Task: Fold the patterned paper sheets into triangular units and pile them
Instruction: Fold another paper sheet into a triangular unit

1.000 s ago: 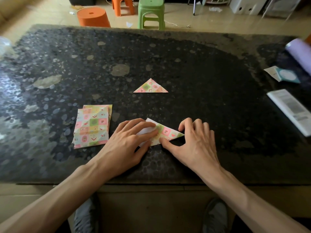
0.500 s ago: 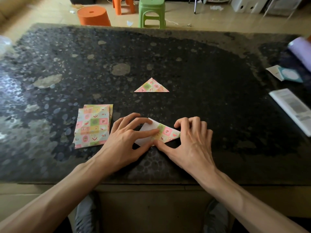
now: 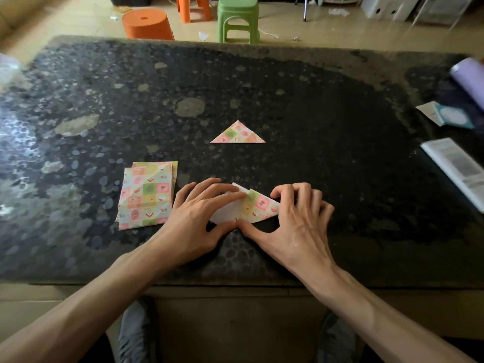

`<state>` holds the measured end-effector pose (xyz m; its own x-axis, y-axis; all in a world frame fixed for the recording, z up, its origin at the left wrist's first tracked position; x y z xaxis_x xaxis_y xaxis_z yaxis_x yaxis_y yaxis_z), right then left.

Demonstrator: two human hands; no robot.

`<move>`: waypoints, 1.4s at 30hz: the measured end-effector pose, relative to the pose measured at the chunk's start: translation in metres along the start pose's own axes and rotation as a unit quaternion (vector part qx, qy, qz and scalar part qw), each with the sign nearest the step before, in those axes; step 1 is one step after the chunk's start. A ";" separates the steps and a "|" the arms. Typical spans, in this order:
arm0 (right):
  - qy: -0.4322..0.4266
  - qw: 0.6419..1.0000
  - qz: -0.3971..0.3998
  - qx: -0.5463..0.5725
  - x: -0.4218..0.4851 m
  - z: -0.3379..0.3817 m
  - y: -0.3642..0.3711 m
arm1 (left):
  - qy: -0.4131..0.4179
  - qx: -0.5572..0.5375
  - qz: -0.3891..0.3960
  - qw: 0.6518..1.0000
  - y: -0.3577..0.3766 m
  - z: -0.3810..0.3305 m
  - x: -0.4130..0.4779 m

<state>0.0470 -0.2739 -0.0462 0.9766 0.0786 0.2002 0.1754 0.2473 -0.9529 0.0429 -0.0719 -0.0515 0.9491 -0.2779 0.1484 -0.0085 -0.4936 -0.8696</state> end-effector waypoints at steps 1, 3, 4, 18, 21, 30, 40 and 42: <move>0.002 1.000 0.003 0.000 0.000 0.000 0.000 | -0.004 -0.010 0.003 1.000 0.000 0.000 0.000; 0.008 1.000 0.010 0.000 0.001 0.000 0.000 | -0.012 -0.029 0.008 0.999 0.001 0.001 0.000; 0.011 1.000 0.012 0.001 0.001 0.000 0.000 | -0.014 -0.033 0.008 0.999 0.001 0.001 -0.001; 0.032 0.995 0.086 0.034 0.013 -0.012 -0.004 | -0.016 -0.048 0.014 0.999 0.002 0.002 0.001; 0.038 0.992 0.107 0.056 0.017 -0.017 -0.005 | -0.015 -0.048 0.016 0.999 0.001 0.003 0.001; 0.049 0.987 0.138 0.068 0.023 -0.019 -0.009 | -0.038 -0.031 -0.046 0.998 0.007 -0.008 0.002; 0.051 0.980 0.161 0.107 0.029 -0.027 -0.016 | -0.029 -0.029 -0.039 0.998 0.005 -0.008 0.003; 0.050 0.978 0.160 0.122 0.031 -0.030 -0.018 | -0.028 -0.029 -0.031 0.999 0.005 -0.008 0.003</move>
<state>0.0777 -0.3050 -0.0300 0.9861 0.0972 -0.1345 -0.1641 0.4489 -0.8784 0.0432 -0.0820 -0.0515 0.9646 -0.1987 0.1737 0.0351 -0.5559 -0.8305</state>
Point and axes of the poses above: each hand's wrist, its own x-axis towards the middle knuckle, its own y-axis out of the palm, z = x × y, the point moved 4 cm from there along x, towards the middle knuckle, and after that the axes turned 5 degrees about -z, right-handed, at the moved point
